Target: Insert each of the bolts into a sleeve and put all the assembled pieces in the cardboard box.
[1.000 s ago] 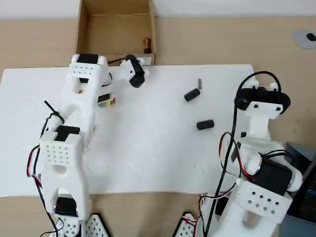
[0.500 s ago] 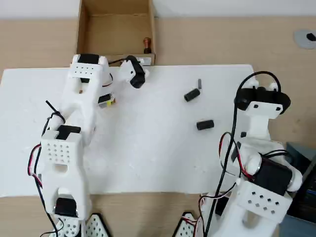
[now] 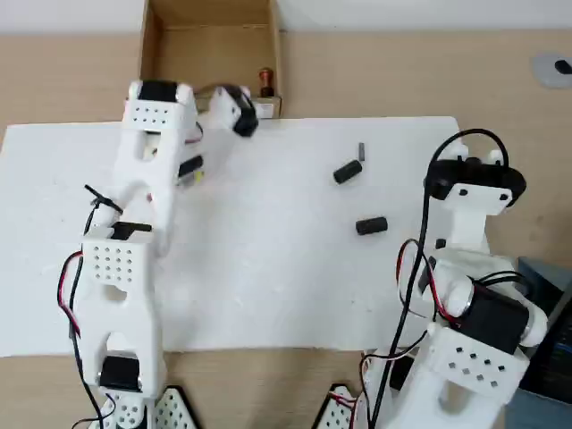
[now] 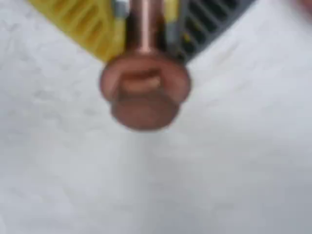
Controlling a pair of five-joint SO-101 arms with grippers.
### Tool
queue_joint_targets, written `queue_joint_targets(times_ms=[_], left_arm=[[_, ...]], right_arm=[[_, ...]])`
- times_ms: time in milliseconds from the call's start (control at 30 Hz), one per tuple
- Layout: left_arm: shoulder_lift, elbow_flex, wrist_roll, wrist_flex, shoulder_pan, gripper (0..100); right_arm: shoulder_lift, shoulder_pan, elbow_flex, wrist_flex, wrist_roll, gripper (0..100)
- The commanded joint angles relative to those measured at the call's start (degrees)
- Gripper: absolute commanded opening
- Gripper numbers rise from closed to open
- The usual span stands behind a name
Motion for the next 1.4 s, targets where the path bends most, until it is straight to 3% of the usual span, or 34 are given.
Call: queue_joint_targets(times_ms=[0,167,533,667,1067,1367], left_arm=[[-1.5,-10.6,11.3,2.5,1.1,0],[-4.4,-17.4,24.4,2.5,1.3,0],[-23.3,-15.4,37.9,2.5,7.1,0],[-33.2,-6.1,39.6,2.5,9.7,0],[-66.5,33.1,45.3,1.9,16.4,0],[-88.2,62.8,53.6,-14.6,14.3,0]], right_arm=[[-0.7,0.1,-4.3,-1.1,0.2,1.2],[-0.7,-2.3,-6.9,-0.6,4.0,1.1],[-0.7,-8.8,-13.8,5.8,4.7,1.1],[-0.7,-8.5,-15.4,6.3,7.9,1.0],[-0.7,-8.8,-15.1,6.0,7.6,1.0],[-0.7,-11.8,-6.5,-5.0,-0.3,1.0]])
